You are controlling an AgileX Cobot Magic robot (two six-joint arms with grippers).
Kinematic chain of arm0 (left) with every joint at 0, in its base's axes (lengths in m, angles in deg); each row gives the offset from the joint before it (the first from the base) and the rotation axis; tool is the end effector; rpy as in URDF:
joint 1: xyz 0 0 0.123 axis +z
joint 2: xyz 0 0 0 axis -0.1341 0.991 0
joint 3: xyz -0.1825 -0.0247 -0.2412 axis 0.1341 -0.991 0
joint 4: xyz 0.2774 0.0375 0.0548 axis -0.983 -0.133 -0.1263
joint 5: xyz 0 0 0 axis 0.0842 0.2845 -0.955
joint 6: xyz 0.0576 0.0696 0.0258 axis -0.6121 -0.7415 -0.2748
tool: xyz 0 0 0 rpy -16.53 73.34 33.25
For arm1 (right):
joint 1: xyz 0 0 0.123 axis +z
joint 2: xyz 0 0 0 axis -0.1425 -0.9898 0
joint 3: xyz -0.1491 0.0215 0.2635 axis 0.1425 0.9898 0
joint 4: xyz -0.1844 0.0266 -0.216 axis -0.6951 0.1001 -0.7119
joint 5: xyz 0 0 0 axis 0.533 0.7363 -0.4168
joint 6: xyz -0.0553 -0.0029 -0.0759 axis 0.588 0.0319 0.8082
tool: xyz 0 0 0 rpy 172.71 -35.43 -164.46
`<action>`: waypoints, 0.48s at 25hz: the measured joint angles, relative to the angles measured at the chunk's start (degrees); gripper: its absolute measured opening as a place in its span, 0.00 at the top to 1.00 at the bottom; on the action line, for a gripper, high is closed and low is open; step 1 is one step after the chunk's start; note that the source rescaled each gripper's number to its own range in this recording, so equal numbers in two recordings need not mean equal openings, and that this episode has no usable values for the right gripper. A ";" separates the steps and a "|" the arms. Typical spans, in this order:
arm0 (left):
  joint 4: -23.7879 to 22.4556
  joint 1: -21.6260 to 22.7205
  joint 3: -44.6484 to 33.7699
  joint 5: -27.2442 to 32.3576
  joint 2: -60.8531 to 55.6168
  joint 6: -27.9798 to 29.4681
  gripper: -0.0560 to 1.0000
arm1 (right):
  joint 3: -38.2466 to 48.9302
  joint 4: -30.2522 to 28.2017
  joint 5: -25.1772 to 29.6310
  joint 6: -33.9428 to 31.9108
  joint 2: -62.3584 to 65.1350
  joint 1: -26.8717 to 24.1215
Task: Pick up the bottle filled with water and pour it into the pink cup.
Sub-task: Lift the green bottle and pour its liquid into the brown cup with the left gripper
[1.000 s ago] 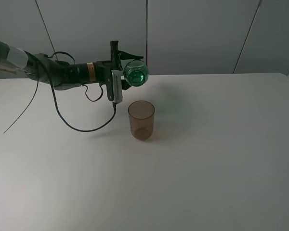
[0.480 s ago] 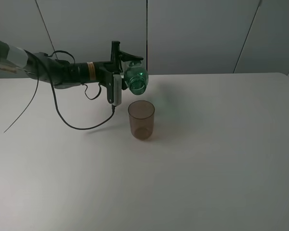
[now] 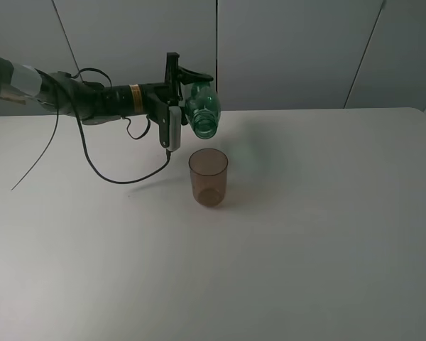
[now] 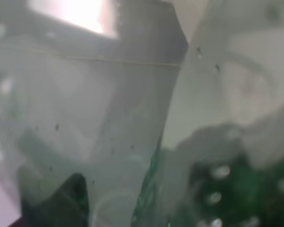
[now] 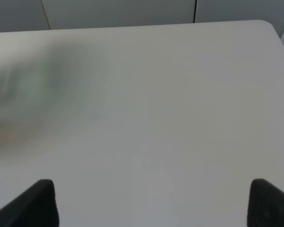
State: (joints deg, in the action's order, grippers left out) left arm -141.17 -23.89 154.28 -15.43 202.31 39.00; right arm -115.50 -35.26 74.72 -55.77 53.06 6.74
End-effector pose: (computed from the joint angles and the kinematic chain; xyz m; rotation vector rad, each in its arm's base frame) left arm 0.5058 -0.2232 0.0960 1.6168 0.4079 0.2117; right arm 0.0060 0.0017 0.2893 0.0357 2.0862 0.0153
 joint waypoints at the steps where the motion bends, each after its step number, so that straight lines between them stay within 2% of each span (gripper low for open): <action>1: 0.00 0.00 0.00 0.00 0.00 -0.45 0.95 | 0.00 0.00 0.00 0.00 0.00 0.00; 12: -0.04 -0.42 0.00 0.23 0.00 -5.48 0.95 | 0.00 0.00 0.00 0.00 0.00 0.00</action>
State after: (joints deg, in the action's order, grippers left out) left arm -141.21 -24.31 154.28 -15.20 202.31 33.52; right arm -115.50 -35.26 74.72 -55.77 53.06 6.74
